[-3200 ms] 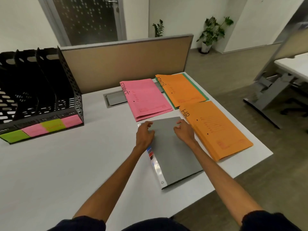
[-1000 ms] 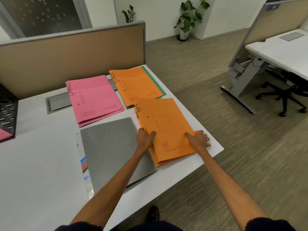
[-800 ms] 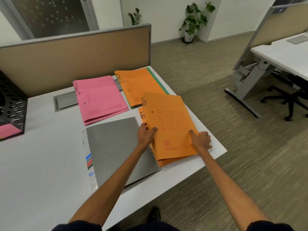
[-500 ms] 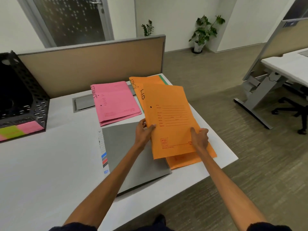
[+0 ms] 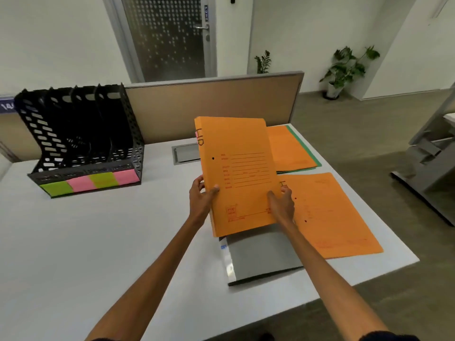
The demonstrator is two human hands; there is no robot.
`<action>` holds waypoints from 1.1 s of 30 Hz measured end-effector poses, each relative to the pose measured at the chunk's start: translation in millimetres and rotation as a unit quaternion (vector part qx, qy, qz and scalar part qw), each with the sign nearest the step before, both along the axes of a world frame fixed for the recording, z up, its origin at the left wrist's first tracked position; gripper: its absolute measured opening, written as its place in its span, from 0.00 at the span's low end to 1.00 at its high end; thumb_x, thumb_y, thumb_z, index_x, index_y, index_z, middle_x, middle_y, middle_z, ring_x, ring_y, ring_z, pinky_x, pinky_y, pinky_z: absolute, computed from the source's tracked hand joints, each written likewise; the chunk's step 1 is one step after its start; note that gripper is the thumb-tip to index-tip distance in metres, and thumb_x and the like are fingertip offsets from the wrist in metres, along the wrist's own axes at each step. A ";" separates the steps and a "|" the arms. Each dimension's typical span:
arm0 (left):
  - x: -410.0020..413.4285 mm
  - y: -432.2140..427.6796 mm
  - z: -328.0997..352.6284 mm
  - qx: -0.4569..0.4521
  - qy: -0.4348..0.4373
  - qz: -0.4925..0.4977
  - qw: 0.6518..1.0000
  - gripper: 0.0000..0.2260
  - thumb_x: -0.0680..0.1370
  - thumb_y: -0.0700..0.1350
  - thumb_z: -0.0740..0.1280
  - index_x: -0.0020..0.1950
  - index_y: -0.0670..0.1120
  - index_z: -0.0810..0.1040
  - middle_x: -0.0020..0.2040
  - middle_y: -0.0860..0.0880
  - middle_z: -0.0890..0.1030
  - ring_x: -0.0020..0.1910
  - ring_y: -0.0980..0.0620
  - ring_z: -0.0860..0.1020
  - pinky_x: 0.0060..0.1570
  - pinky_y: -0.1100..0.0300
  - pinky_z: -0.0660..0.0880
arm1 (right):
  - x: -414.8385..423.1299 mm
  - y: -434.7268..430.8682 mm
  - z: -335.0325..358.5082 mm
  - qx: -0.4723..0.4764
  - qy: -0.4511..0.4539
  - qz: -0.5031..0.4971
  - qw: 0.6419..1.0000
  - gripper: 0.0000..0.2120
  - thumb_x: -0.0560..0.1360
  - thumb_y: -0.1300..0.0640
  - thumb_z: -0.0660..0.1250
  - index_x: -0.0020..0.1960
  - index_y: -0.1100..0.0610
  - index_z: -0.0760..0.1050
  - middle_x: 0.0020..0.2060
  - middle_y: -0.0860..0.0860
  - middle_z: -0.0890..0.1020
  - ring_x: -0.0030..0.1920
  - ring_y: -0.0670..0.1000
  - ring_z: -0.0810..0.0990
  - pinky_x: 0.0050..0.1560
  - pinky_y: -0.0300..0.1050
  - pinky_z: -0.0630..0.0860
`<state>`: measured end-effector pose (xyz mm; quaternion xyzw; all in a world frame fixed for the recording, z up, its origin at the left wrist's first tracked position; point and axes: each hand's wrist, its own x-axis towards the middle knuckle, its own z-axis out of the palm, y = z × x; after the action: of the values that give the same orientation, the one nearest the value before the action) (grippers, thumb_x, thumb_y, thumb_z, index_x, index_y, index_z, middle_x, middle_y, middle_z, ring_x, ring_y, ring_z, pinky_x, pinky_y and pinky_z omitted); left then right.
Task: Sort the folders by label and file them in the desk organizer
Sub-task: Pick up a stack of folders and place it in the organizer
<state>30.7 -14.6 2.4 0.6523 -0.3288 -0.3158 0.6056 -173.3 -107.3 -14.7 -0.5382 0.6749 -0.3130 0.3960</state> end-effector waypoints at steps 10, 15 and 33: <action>117.0 110.6 1.9 -0.034 -0.006 0.097 0.995 0.24 0.78 0.46 0.68 0.71 0.43 0.66 0.66 0.44 0.76 0.60 0.44 0.78 0.55 0.46 0.79 | 140.0 69.5 -0.8 -0.021 -0.001 0.135 0.991 0.23 0.74 0.51 0.67 0.67 0.57 0.68 0.62 0.55 0.76 0.60 0.58 0.76 0.58 0.51 0.74; 157.6 158.2 4.9 -0.053 -0.054 0.153 0.985 0.21 0.79 0.44 0.68 0.70 0.43 0.67 0.64 0.45 0.77 0.58 0.45 0.80 0.54 0.48 0.80 | 214.1 103.5 12.3 -0.078 0.042 0.217 0.972 0.38 0.75 0.48 0.69 0.77 0.57 0.54 0.73 0.58 0.63 0.72 0.60 0.65 0.69 0.59 0.68; 186.8 176.5 21.7 0.039 -0.194 0.336 0.921 0.21 0.79 0.50 0.66 0.69 0.48 0.64 0.65 0.45 0.76 0.55 0.43 0.80 0.56 0.46 0.77 | 397.7 137.0 197.0 -0.302 -0.084 0.522 0.793 0.38 0.73 0.44 0.71 0.76 0.41 0.54 0.75 0.56 0.58 0.73 0.57 0.64 0.62 0.49 0.66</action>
<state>217.5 161.9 24.1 0.7958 -0.1886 0.0263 0.5748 224.4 29.8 182.3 -0.8727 0.1263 -0.2903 0.3717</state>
